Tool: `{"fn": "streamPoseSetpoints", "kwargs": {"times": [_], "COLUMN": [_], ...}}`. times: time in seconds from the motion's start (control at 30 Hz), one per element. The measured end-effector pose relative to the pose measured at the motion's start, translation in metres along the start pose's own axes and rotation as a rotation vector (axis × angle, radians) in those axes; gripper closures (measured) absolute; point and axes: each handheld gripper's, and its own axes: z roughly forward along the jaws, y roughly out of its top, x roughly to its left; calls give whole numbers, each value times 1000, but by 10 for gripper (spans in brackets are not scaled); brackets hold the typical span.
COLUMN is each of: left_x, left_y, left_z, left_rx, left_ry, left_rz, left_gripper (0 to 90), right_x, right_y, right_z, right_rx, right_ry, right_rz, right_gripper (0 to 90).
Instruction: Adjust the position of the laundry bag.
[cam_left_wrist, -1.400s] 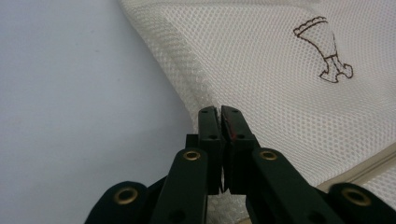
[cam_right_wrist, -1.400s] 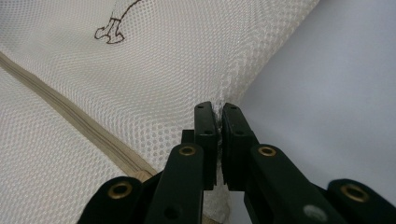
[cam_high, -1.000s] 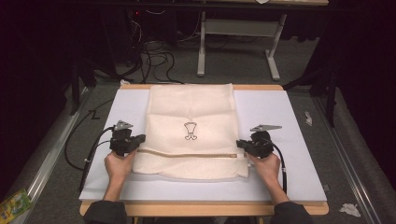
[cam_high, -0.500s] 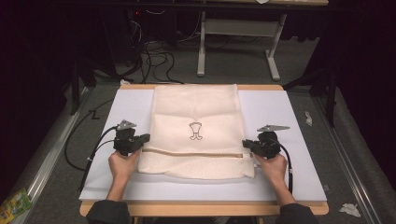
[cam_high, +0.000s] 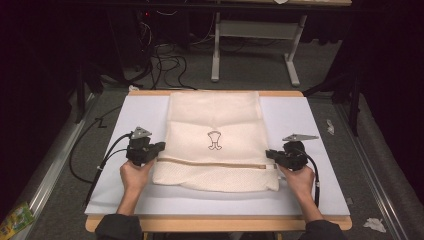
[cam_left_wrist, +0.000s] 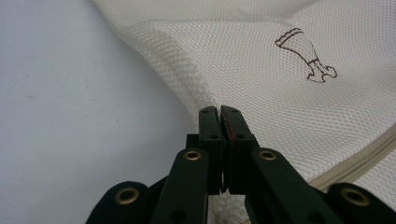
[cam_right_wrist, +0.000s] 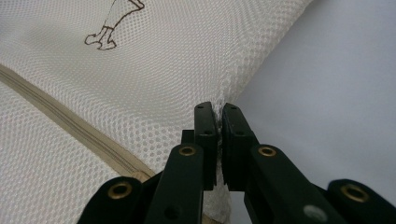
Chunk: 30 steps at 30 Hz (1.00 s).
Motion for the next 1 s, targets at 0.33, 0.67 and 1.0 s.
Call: {"fn": "streamPoseSetpoints", "kwargs": {"times": [0.33,0.67,1.0], "left_x": [-8,-18,-29], "left_y": [1,3,8], "left_z": [5,11,18], "left_rx": [-8,-11,-13], "left_ry": [-28,-45,-63], "left_rz": [-5,11,14], "left_gripper": [880,880,880], "right_x": [-8,-17,-26], "right_y": [-5,-12,-18], "right_z": [-9,-16,-25], "right_rx": [-3,-15,-21], "right_ry": [-7,-17,-33], "right_rz": [17,40,51], "right_gripper": [874,874,873]}}
